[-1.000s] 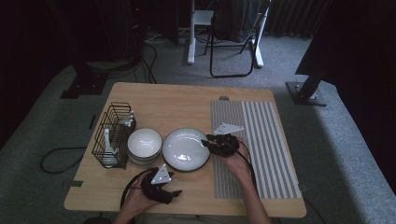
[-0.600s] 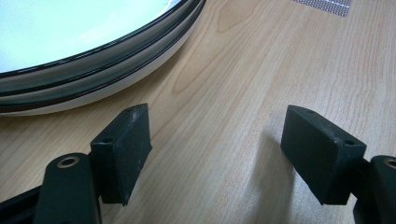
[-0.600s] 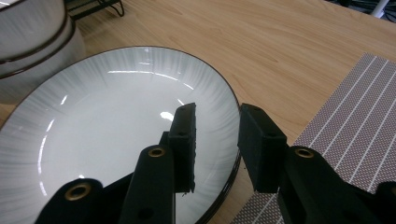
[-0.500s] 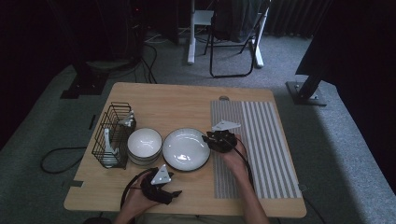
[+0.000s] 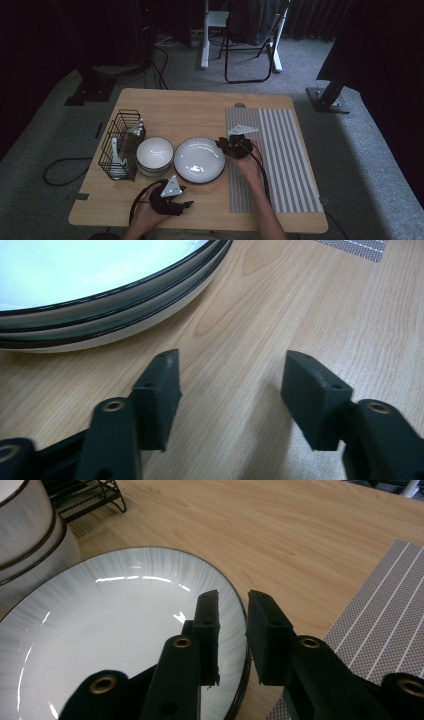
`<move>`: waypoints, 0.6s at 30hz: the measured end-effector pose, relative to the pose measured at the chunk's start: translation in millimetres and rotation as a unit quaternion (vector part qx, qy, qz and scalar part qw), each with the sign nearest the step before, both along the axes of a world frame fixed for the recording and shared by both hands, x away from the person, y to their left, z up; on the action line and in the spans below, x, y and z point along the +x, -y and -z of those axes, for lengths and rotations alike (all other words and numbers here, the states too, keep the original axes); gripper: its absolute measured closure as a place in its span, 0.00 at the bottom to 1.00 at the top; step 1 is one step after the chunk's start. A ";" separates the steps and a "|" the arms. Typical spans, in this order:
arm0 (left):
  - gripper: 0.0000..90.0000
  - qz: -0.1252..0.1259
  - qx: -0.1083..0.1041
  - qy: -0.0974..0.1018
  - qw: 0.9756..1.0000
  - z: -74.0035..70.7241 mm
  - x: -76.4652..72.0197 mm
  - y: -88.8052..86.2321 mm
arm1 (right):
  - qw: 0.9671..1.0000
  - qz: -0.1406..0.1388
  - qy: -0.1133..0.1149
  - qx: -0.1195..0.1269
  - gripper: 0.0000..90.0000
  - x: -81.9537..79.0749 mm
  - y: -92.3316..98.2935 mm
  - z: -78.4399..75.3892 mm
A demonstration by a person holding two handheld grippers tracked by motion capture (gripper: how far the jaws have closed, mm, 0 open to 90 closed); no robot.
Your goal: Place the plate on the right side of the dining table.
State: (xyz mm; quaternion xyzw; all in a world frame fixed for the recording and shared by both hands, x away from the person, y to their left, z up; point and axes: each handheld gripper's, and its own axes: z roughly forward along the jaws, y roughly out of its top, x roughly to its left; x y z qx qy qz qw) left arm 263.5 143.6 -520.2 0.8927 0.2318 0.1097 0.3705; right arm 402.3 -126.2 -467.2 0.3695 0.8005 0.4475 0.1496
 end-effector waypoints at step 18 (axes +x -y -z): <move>0.63 -0.039 -0.039 0.052 0.997 -19.4 -5.1 -11.2 | 0.999 0.014 0.000 -0.029 0.85 13.5 -9.8 5.4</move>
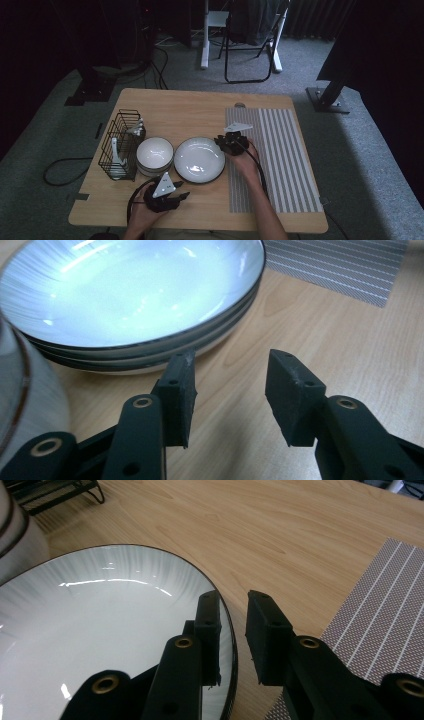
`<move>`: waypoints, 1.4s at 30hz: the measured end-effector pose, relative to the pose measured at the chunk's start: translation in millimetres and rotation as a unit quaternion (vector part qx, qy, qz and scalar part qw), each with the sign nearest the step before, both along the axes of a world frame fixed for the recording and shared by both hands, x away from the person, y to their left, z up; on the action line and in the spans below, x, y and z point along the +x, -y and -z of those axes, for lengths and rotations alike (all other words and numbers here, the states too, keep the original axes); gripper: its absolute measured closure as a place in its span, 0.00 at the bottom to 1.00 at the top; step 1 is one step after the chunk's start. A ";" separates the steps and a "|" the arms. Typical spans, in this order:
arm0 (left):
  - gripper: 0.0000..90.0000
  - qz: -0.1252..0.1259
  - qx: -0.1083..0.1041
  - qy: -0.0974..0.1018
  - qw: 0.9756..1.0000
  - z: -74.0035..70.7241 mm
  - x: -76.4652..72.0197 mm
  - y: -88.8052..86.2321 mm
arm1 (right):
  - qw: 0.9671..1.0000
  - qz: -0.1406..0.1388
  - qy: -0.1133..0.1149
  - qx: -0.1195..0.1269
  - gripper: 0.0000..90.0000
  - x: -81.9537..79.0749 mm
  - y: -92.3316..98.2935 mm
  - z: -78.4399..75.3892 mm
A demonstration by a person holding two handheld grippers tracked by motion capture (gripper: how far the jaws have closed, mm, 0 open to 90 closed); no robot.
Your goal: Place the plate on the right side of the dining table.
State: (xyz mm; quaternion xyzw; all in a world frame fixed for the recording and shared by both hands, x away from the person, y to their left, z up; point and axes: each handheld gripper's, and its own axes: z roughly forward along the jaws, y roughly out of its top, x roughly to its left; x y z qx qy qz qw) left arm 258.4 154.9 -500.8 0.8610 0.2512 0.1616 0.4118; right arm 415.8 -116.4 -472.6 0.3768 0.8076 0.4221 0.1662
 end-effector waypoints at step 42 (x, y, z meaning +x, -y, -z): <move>0.88 -0.069 -0.003 0.024 0.997 -4.2 14.1 9.7 | 0.995 0.011 -0.066 0.079 0.98 13.2 15.8 14.4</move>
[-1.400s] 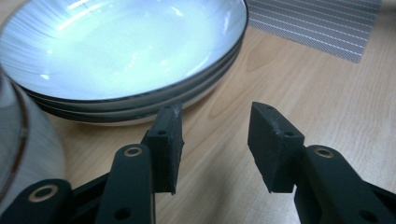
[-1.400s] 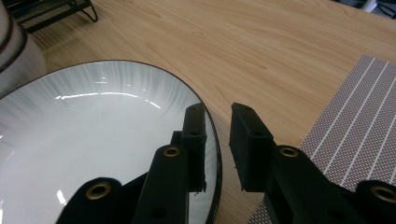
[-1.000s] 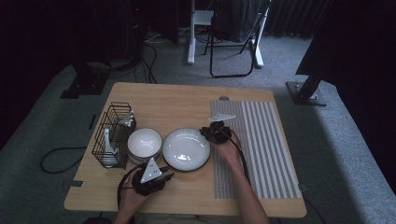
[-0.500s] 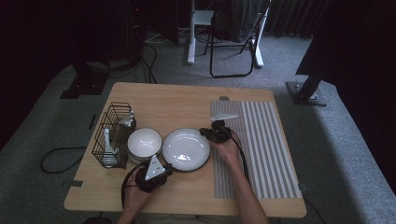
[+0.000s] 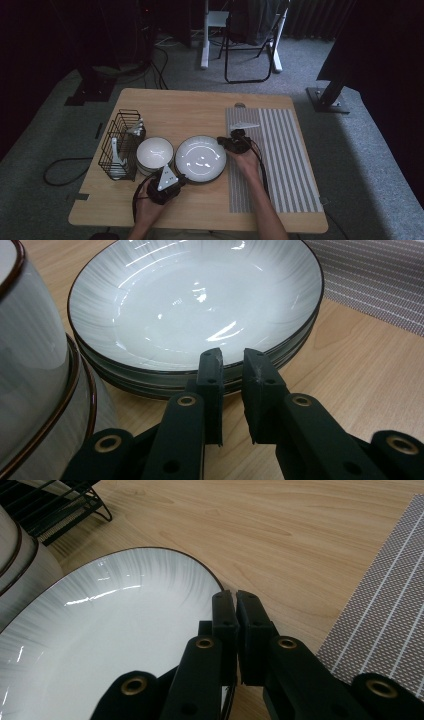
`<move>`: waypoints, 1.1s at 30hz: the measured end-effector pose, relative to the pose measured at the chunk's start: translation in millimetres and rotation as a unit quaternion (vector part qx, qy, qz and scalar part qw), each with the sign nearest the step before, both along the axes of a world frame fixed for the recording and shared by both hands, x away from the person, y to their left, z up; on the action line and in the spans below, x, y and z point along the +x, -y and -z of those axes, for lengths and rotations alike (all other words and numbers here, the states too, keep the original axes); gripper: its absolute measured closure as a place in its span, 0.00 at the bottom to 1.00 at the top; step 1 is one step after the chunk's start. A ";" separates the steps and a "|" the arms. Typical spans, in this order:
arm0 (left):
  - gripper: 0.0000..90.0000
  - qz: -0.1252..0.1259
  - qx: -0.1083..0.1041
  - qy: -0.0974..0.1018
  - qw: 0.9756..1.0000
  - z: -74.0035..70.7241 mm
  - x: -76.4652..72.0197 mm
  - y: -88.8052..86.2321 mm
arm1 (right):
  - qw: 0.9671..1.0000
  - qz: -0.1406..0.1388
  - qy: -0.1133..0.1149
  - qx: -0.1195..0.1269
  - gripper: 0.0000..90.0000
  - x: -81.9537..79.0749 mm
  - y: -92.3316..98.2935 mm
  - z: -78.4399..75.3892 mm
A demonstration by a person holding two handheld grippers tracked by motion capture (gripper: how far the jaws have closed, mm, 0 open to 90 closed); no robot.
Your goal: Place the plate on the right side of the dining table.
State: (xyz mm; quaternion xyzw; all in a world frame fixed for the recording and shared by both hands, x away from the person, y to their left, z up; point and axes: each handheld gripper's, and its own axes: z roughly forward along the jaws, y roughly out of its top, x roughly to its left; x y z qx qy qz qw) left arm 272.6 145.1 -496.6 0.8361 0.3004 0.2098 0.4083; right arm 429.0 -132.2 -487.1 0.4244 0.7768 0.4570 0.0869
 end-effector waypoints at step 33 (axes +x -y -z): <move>0.76 -0.043 -0.025 0.027 0.998 7.2 7.0 13.7 | 1.000 0.012 0.007 -0.019 0.97 -8.4 17.9 -14.3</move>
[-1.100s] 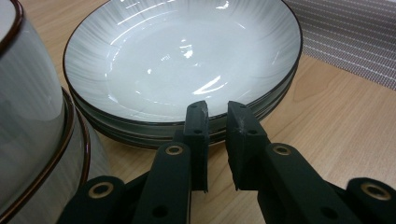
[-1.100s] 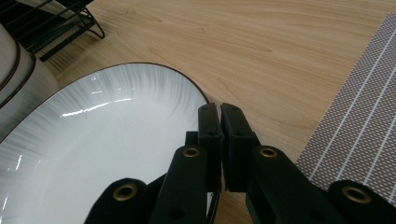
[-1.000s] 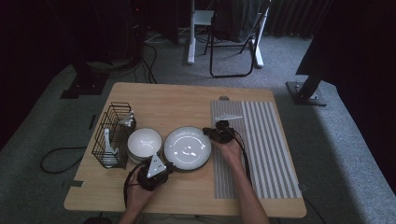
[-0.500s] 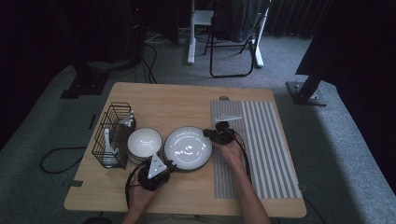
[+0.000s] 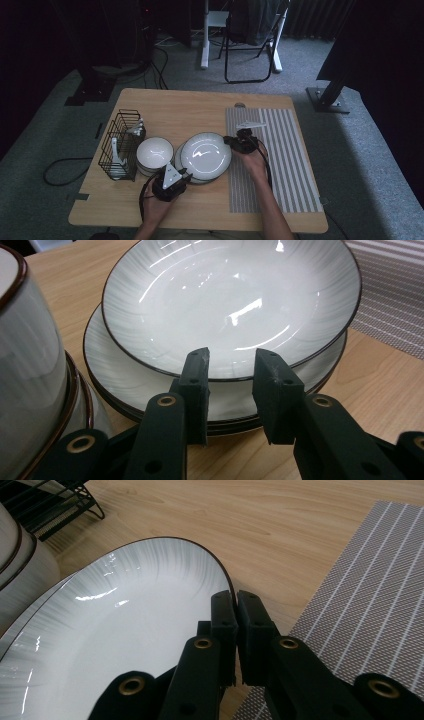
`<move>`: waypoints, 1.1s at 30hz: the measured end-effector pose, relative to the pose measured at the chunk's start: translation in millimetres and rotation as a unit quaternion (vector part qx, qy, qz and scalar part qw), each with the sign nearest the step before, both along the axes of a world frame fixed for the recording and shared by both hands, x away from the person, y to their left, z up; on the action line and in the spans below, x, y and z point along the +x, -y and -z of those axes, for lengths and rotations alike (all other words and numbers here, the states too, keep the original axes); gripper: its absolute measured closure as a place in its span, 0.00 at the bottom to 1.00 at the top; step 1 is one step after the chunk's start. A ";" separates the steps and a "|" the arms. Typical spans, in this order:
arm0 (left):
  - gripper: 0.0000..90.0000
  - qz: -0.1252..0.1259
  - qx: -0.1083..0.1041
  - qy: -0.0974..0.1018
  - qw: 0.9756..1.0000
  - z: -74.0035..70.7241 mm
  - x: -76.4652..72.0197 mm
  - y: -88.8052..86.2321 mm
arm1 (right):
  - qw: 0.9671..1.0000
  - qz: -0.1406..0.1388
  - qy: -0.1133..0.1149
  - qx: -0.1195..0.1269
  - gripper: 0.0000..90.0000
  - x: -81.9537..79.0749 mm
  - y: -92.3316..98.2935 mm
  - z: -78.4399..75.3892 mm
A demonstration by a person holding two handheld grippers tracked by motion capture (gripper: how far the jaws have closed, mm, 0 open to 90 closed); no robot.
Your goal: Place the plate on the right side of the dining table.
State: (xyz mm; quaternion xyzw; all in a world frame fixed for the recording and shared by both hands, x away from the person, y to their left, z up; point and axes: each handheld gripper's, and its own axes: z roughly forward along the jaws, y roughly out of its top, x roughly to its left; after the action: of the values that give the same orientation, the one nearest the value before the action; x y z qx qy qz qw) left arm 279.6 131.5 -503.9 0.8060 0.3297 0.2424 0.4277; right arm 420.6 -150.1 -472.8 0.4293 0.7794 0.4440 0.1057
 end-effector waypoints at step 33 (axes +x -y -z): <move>0.77 0.006 -0.011 -0.012 1.000 6.0 5.7 -1.6 | 0.993 -0.016 -0.086 0.076 0.80 12.2 0.7 24.2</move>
State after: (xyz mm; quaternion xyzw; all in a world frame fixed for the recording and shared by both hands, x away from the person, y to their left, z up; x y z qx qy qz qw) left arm 285.2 133.1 -509.8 0.8063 0.3328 0.2263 0.4335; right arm 432.8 -150.7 -497.0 0.4604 0.7563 0.4648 -0.0019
